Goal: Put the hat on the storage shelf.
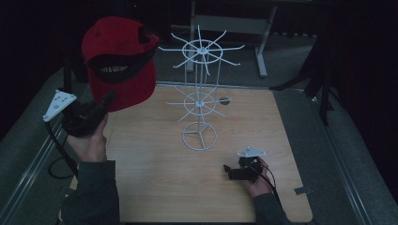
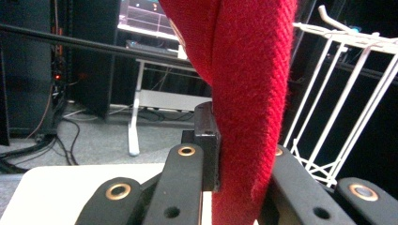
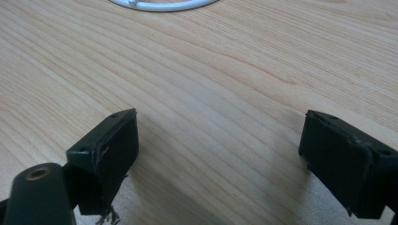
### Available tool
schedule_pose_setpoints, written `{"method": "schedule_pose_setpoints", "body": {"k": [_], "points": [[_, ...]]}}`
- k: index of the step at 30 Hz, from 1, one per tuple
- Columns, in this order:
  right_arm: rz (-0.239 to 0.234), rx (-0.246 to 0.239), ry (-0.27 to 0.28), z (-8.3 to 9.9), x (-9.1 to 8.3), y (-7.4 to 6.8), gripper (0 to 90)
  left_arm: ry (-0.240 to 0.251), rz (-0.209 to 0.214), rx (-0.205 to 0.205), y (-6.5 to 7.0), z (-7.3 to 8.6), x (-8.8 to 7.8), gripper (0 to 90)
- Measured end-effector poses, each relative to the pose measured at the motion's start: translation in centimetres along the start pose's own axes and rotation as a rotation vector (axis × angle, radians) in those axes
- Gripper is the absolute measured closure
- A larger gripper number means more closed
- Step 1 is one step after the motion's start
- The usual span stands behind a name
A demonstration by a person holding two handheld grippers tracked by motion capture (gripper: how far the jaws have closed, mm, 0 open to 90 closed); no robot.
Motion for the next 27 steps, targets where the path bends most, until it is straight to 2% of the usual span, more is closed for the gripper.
{"method": "schedule_pose_setpoints", "body": {"k": [5,12,22,27], "points": [[0.0,0.0,0.0,0.0,0.0,0.0,12.1,0.013,0.018,-0.004,0.3,-0.1,-0.3,85.5],[0.0,0.0,0.0,0.0,0.0,0.0,12.1,0.045,0.048,-0.037,0.5,-0.4,-0.6,85.5],[0.0,0.0,0.0,0.0,0.0,0.0,12.1,0.055,0.1,-0.021,1.0,-0.3,-0.9,85.5],[0.0,0.0,0.0,0.0,0.0,0.0,12.1,0.05,0.113,-0.003,1.2,0.0,-0.9,85.5]]}}
Point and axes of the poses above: each handheld gripper's, and its own axes: x roughly forward along the jaws, z roughly out of its underside, y roughly to its right, the point moved 6 cm from there along x, roughly forward along the jaws, and after that the axes turned 2 degrees about -z, right-handed, at the moved point
